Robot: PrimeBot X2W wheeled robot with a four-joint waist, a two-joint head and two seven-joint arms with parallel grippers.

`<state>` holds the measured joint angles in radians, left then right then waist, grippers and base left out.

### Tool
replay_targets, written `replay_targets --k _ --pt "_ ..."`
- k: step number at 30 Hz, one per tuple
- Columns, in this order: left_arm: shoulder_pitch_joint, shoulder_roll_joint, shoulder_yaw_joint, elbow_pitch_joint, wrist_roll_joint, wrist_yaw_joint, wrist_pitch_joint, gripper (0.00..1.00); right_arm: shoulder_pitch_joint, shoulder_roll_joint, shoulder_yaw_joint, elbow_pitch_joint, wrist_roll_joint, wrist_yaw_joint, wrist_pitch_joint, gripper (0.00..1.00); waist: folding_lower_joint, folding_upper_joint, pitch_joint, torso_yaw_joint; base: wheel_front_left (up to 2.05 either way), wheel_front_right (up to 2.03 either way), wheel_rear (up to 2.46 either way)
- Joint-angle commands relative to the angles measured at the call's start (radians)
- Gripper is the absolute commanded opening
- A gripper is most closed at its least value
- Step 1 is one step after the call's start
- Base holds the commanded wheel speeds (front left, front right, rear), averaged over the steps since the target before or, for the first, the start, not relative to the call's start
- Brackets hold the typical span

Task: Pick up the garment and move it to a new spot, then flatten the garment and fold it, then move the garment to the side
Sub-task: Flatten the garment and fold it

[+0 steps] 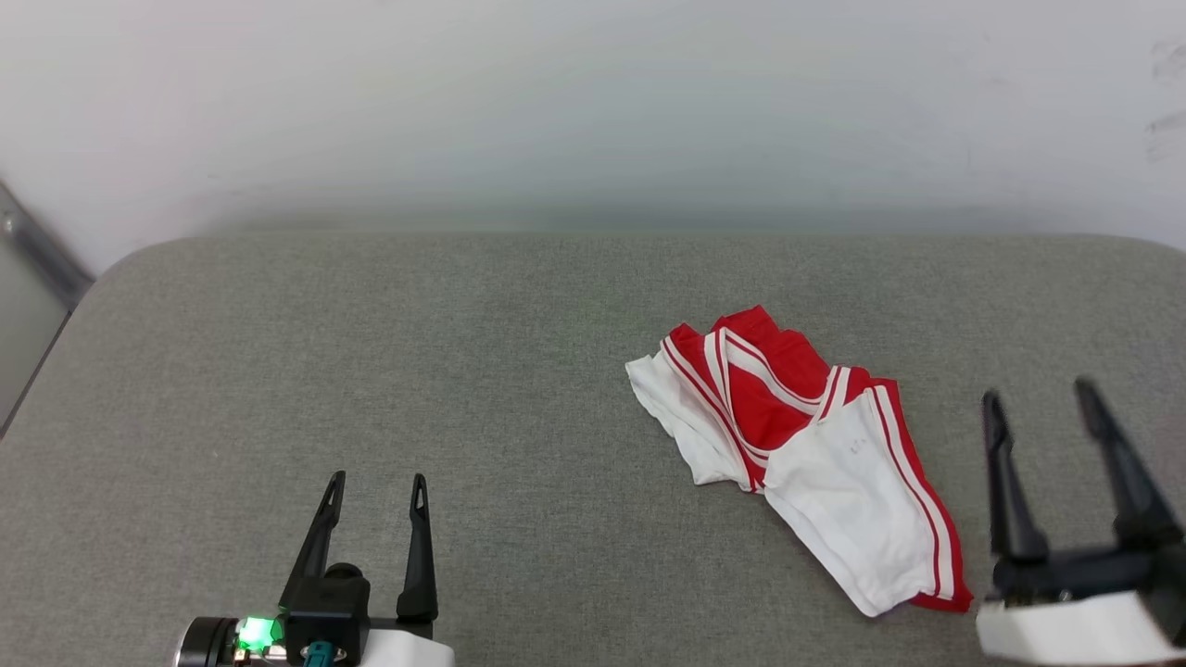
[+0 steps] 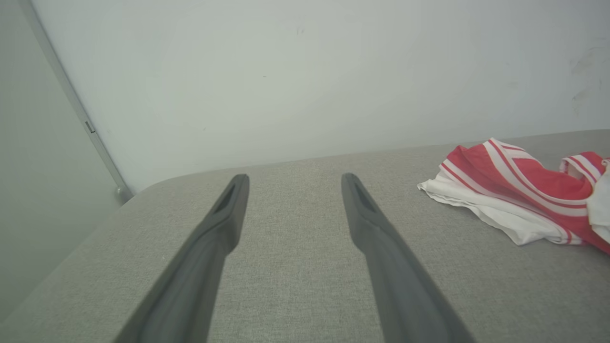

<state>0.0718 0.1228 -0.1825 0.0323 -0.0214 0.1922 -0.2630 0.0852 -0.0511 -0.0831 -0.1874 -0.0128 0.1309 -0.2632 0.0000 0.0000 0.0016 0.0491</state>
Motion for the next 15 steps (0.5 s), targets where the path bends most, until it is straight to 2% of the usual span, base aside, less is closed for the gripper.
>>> replay_targets --k 1,3,6,12,15 --pt "-0.011 -0.001 0.004 -0.002 0.004 -0.003 -0.003 1.0 -0.027 0.002 -0.005 -0.016 -0.015 0.0 -0.002 1.0 0.0 0.0 0.005 0.0 0.0 0.0 0.0" --pt "-0.016 -0.002 0.005 -0.005 0.006 -0.005 -0.003 1.0 -0.084 -0.006 -0.011 -0.05 -0.034 0.0 -0.002 1.0 0.0 0.0 0.013 0.0 0.0 0.0 0.0" --pt "-0.017 -0.005 0.007 -0.004 0.007 -0.005 -0.003 1.0 -0.154 -0.055 -0.006 -0.07 -0.027 0.0 -0.002 1.0 0.0 0.0 0.02 -0.001 0.0 0.0 0.0" --pt "-0.02 -0.013 0.01 -0.004 0.005 -0.008 -0.003 1.0 -0.254 -0.216 0.095 -0.001 0.025 0.0 -0.002 1.0 0.0 0.0 0.032 -0.001 0.0 0.0 0.0" --pt "-0.021 -0.017 0.009 -0.003 0.005 -0.011 -0.003 1.0 -0.302 -0.312 0.195 0.052 0.081 0.0 0.073 1.0 0.0 0.0 0.04 -0.002 0.0 0.0 0.0"
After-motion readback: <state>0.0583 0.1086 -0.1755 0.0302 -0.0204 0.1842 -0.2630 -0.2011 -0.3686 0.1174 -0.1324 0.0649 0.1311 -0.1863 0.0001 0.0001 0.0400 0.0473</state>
